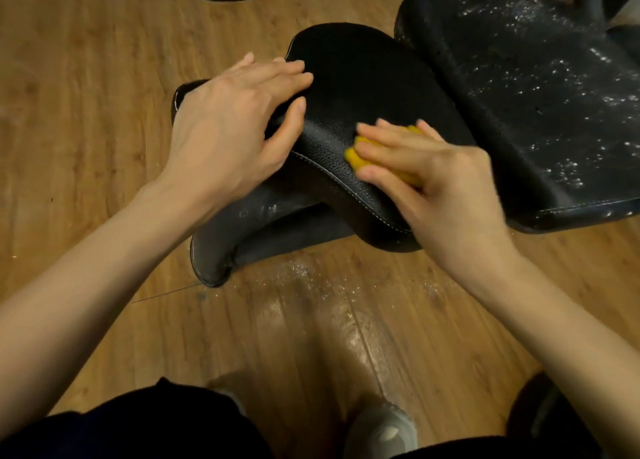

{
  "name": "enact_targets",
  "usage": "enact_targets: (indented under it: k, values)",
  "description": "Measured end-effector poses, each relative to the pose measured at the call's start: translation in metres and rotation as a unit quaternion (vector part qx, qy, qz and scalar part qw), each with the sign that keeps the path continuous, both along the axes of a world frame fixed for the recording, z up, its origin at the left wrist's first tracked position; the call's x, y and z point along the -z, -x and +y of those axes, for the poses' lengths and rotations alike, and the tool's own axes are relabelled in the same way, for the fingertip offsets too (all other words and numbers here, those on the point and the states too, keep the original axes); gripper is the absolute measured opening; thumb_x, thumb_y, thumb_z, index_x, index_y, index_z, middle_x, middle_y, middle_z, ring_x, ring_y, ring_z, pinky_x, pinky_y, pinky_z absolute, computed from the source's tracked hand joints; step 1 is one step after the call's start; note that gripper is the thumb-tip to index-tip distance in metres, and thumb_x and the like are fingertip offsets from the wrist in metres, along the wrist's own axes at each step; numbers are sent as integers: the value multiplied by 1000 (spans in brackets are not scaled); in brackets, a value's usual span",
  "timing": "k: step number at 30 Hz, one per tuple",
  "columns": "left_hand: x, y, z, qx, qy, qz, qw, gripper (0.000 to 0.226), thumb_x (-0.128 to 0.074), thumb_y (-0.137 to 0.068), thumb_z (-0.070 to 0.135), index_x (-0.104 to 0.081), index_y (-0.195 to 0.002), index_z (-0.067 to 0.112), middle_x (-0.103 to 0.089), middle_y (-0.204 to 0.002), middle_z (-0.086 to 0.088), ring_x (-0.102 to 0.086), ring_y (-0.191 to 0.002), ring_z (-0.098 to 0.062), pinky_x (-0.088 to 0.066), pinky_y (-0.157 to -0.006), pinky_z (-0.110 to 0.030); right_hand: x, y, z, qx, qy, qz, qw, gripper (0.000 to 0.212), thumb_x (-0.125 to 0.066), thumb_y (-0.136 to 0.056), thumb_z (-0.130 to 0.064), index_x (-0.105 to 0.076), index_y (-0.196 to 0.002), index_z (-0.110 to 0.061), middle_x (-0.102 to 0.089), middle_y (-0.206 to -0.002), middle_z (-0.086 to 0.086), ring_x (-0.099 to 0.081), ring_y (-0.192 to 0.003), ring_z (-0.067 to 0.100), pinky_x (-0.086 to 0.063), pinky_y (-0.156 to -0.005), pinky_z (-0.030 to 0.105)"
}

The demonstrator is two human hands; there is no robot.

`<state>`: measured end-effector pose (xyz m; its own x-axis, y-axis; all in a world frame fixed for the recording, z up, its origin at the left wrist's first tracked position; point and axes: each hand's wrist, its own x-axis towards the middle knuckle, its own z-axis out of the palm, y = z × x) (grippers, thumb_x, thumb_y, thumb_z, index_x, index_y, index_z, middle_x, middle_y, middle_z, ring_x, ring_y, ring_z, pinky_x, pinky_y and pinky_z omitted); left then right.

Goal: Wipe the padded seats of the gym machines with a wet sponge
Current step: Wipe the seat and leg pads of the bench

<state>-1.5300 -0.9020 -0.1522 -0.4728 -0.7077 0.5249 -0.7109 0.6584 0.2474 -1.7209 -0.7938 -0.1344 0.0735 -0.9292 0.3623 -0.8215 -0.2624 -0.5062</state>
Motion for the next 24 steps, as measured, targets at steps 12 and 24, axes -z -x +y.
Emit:
enact_targets:
  k: [12, 24]
  values:
    - [0, -3, 0, 4, 6, -19, 1000, 44, -34, -103, 33, -55, -138, 17, -55, -142, -2, -47, -135, -14, -25, -119, -28, 26, -19, 6, -74, 97, 215, 969, 25, -57, -95, -13, -69, -116, -5, -60, -133, 8, -48, -132, 29, -27, -115, 53]
    - [3, -6, -4, 27, 6, -39, 999, 48, -30, -104, 36, -51, -141, 17, -51, -146, -1, -43, -138, -13, -25, -120, -30, 41, -29, 6, -76, 122, 329, 933, 34, -38, -102, -4, -71, -106, 3, -61, -131, 12, -47, -131, 36, -21, -117, 43]
